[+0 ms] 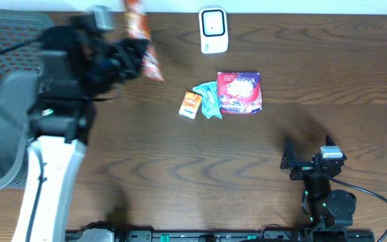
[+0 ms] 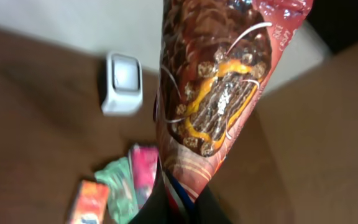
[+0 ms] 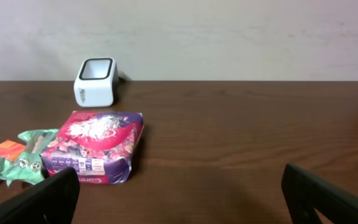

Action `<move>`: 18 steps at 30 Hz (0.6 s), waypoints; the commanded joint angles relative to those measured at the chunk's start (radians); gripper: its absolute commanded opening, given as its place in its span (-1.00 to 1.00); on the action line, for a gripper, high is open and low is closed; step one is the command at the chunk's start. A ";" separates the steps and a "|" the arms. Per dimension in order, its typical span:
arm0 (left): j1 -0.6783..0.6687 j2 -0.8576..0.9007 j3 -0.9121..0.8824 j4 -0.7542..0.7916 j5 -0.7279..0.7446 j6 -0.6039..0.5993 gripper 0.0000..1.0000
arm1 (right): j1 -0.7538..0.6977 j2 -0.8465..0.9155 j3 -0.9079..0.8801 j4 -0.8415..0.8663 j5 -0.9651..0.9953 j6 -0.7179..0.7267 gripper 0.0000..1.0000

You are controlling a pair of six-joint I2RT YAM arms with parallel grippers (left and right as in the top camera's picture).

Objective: Scan the item barcode
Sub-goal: 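Carry the red chocolate bar up to the scanner with the left gripper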

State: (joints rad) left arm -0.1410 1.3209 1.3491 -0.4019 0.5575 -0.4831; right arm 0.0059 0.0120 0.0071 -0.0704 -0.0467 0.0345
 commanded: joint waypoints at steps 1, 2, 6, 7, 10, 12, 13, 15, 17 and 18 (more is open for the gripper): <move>-0.079 0.056 0.013 -0.027 -0.123 0.063 -0.85 | -0.004 -0.006 -0.001 -0.005 0.007 0.010 0.99; -0.105 0.077 0.013 -0.039 -0.161 0.069 -0.85 | -0.004 -0.006 -0.001 -0.005 0.007 0.010 0.98; -0.174 0.152 0.013 -0.066 -0.281 0.077 -0.85 | -0.005 -0.006 -0.001 -0.005 0.007 0.010 0.98; -0.186 0.171 0.013 -0.068 -0.299 0.094 -0.85 | -0.005 -0.006 -0.001 -0.005 0.007 0.010 0.99; -0.213 0.231 0.013 -0.069 -0.342 0.145 -0.85 | -0.004 -0.006 -0.001 -0.005 0.007 0.010 0.98; -0.223 0.268 0.013 -0.069 -0.346 0.163 -0.85 | -0.004 -0.006 -0.001 -0.005 0.007 0.010 0.98; -0.226 0.285 0.013 -0.069 -0.346 0.163 -0.85 | -0.004 -0.006 -0.001 -0.005 0.007 0.010 0.99; -0.231 0.328 0.013 -0.069 -0.346 0.163 -0.85 | -0.004 -0.006 -0.001 -0.005 0.007 0.010 0.99; -0.231 0.357 0.013 -0.069 -0.346 0.163 -0.85 | -0.004 -0.006 -0.001 -0.005 0.007 0.010 0.99; -0.231 0.370 0.013 -0.069 -0.346 0.166 -0.85 | -0.004 -0.006 -0.001 -0.005 0.007 0.010 0.99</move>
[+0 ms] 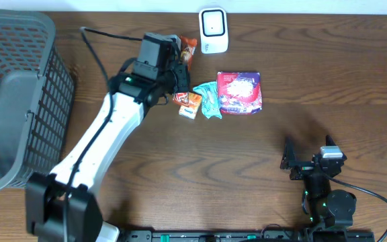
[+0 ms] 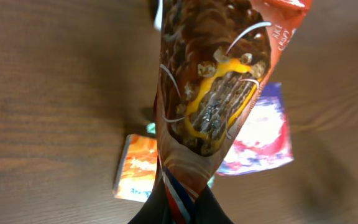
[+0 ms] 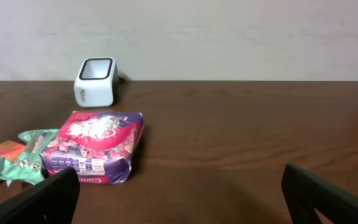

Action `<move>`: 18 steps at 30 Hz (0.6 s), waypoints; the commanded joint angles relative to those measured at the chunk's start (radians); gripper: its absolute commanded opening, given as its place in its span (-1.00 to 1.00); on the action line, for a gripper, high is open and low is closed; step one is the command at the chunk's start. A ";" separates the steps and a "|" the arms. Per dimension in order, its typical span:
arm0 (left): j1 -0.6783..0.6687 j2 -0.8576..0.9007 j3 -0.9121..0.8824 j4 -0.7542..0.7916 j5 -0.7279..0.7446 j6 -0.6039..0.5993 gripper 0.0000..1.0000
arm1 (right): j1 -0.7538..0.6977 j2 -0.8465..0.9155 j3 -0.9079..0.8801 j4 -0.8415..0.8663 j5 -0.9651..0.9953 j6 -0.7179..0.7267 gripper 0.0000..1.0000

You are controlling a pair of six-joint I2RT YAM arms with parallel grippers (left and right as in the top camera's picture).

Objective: Scan the item barcode
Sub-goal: 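Carry the red chocolate bar up to the scanner with the left gripper, then lower and release the chocolate bar on the table left of the tissue pack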

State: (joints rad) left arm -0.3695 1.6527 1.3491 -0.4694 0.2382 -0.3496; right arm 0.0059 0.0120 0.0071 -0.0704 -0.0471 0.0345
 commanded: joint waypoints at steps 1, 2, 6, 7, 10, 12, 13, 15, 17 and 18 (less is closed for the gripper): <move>-0.002 0.051 0.013 -0.002 -0.031 0.032 -0.85 | -0.004 -0.006 -0.001 -0.005 0.008 0.010 0.98; -0.002 0.063 0.013 -0.002 -0.042 0.032 -0.85 | -0.005 -0.006 -0.001 -0.005 0.008 0.010 0.99; -0.002 0.095 0.012 -0.006 -0.101 0.033 -0.85 | -0.004 -0.006 -0.001 -0.005 0.008 0.010 0.99; -0.002 0.100 0.012 -0.006 -0.116 0.036 -0.85 | -0.004 -0.006 -0.001 -0.005 0.008 0.010 0.98; -0.002 0.109 0.010 -0.008 -0.180 0.036 -0.85 | -0.005 -0.006 -0.001 -0.005 0.008 0.010 0.99; -0.002 0.116 0.008 -0.010 -0.238 0.040 -0.85 | -0.004 -0.006 -0.001 -0.005 0.008 0.010 0.99; -0.002 0.121 0.008 -0.013 -0.260 0.040 -0.85 | -0.004 -0.006 -0.001 -0.005 0.008 0.010 0.99; -0.002 0.132 0.005 -0.020 -0.278 0.039 -0.85 | -0.004 -0.006 -0.001 -0.005 0.008 0.010 0.98; -0.003 0.146 -0.003 -0.024 -0.276 0.039 -0.85 | -0.004 -0.006 -0.001 -0.005 0.008 0.010 0.98; -0.003 0.154 -0.007 -0.031 -0.276 0.039 -0.85 | -0.004 -0.006 -0.001 -0.005 0.008 0.010 0.99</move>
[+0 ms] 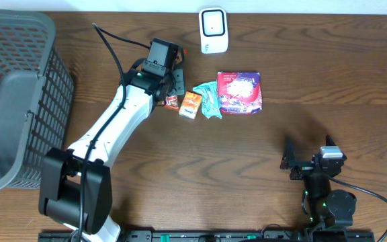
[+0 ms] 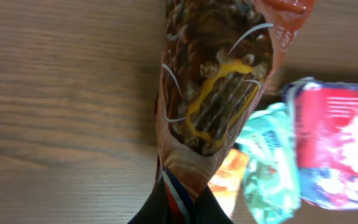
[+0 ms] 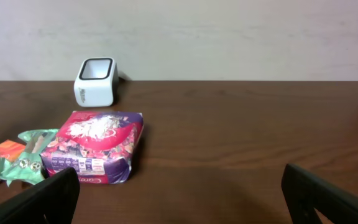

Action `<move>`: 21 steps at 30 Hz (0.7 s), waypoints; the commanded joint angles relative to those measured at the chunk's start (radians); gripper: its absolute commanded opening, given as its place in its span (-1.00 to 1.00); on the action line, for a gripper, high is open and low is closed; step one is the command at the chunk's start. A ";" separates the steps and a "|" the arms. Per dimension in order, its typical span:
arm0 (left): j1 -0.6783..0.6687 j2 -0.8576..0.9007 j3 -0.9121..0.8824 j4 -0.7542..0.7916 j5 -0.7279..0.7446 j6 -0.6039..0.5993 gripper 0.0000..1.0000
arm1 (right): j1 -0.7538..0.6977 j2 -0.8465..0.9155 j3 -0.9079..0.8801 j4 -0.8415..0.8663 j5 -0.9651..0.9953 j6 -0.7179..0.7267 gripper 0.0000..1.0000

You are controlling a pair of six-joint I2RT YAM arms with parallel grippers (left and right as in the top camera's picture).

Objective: Scan the item barcode
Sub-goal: 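Lower and release the chocolate bar on the table left of the tissue pack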

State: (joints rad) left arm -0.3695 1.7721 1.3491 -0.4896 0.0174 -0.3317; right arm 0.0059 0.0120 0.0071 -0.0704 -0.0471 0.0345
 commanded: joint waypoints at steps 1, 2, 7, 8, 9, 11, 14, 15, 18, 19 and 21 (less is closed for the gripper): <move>-0.005 0.045 -0.009 -0.024 -0.055 0.021 -0.85 | -0.004 -0.006 -0.001 -0.005 0.008 0.010 0.98; -0.005 0.056 -0.009 -0.035 -0.055 0.021 -0.85 | -0.004 -0.006 -0.001 -0.005 0.008 0.010 0.99; -0.005 0.111 -0.009 -0.071 -0.055 0.021 -0.83 | -0.005 -0.006 -0.001 -0.005 0.008 0.010 0.99; -0.005 0.118 -0.009 -0.072 -0.055 0.021 -0.83 | -0.005 -0.006 -0.001 -0.005 0.008 0.010 0.99; -0.005 0.122 -0.009 -0.074 -0.055 0.021 -0.74 | -0.004 -0.006 -0.001 -0.005 0.008 0.010 0.98; -0.005 0.125 -0.009 -0.073 -0.055 0.021 -0.39 | -0.004 -0.006 -0.001 -0.005 0.008 0.010 0.98; -0.005 0.124 -0.009 -0.066 -0.055 0.021 -0.12 | -0.004 -0.006 -0.001 -0.005 0.008 0.010 0.99; -0.005 0.124 -0.008 -0.065 -0.055 0.021 -0.10 | -0.004 -0.006 -0.001 -0.005 0.008 0.010 0.98; -0.005 0.116 -0.003 -0.069 -0.055 0.021 -0.10 | -0.004 -0.006 -0.001 -0.005 0.008 0.010 0.99; -0.005 0.112 0.000 -0.071 -0.055 0.021 -0.10 | -0.004 -0.006 -0.001 -0.005 0.008 0.010 0.99; -0.005 0.092 0.008 -0.074 -0.051 0.021 -0.09 | -0.004 -0.006 -0.001 -0.005 0.008 0.010 0.98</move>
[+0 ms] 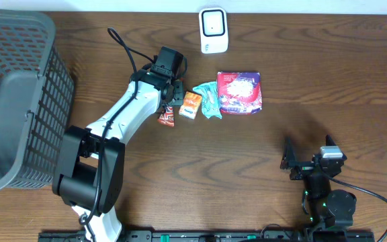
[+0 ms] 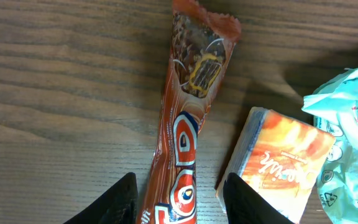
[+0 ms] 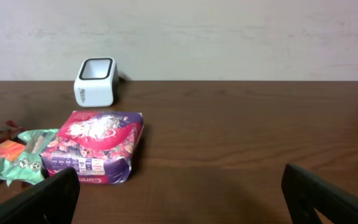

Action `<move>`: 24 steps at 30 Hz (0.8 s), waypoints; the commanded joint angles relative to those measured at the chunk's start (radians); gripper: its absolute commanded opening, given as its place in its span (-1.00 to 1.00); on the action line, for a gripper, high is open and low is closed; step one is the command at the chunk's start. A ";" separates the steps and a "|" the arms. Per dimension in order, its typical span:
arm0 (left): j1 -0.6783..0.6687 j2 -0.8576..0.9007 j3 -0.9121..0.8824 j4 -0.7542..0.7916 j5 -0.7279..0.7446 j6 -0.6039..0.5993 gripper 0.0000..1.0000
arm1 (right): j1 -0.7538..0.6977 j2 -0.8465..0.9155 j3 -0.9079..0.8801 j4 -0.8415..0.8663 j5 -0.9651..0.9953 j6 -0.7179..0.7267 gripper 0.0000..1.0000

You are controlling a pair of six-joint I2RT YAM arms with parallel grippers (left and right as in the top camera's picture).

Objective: Scan the item barcode
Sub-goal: 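Lower and release the chocolate bar on the table left of the tissue pack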

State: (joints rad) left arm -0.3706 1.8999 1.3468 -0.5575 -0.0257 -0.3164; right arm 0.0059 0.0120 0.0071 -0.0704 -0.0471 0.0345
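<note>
A long brown-red chocolate bar wrapper (image 2: 188,124) lies flat on the table, left of the other snacks (image 1: 166,118). My left gripper (image 2: 179,202) is open, one dark finger on each side of the bar's near end, not touching it. Seen from overhead, that gripper (image 1: 169,101) hangs just above the bar. The white scanner (image 1: 213,30) stands at the table's far edge, also seen from the right wrist (image 3: 96,81). My right gripper (image 3: 179,202) is open and empty, low at the front right (image 1: 302,161).
An orange box (image 1: 191,104), a green packet (image 1: 209,99) and a red-purple pack (image 1: 240,92) lie in a row right of the bar. A dark mesh basket (image 1: 12,94) fills the left side.
My left gripper held the bar upright just left of the orange box. Now it is open and the bar lies flat on the table between its fingers. The right arm is unchanged.
The left gripper held the bar high at the far left near the basket. Then it held the bar close to the scanner, then lower beside the orange box. Now the bar lies on the table, released. The right arm stayed still throughout.
</note>
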 commanded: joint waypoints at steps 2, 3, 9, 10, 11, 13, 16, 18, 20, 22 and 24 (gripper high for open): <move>-0.004 -0.068 0.013 -0.007 -0.008 0.005 -0.09 | -0.005 -0.006 -0.001 -0.005 0.008 0.010 0.98; -0.004 -0.092 0.013 -0.007 -0.008 0.005 -0.09 | -0.004 -0.006 -0.001 -0.005 0.008 0.010 0.99; -0.004 -0.293 0.013 -0.060 -0.009 0.006 -0.05 | -0.004 -0.006 -0.001 -0.005 0.008 0.010 0.99; -0.004 -0.333 0.013 -0.083 -0.009 0.006 0.00 | -0.004 -0.006 -0.001 -0.005 0.008 0.010 0.98; -0.004 -0.380 0.013 -0.114 -0.010 0.006 0.13 | -0.004 -0.006 -0.001 -0.005 0.008 0.010 0.99; -0.004 -0.455 0.013 -0.174 -0.010 0.006 0.54 | -0.005 -0.006 -0.001 -0.005 0.008 0.010 0.99; -0.004 -0.550 0.013 -0.273 -0.010 0.006 0.99 | -0.004 -0.006 -0.001 -0.005 0.008 0.010 0.97; -0.004 -0.600 0.013 -0.338 -0.010 0.006 0.96 | -0.004 -0.006 -0.001 -0.005 0.008 0.010 0.98; -0.004 -0.641 0.013 -0.404 -0.010 0.006 0.96 | -0.004 -0.006 -0.001 -0.005 0.008 0.010 0.99; -0.004 -0.665 0.013 -0.444 -0.010 0.005 0.96 | -0.004 -0.006 -0.001 -0.005 0.008 0.010 0.99; -0.004 -0.679 0.013 -0.467 -0.010 0.004 0.96 | -0.004 -0.006 -0.001 -0.005 0.008 0.010 0.99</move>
State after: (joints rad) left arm -0.3706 1.2343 1.3487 -1.0069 -0.0296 -0.3149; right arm 0.0059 0.0120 0.0071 -0.0704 -0.0471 0.0345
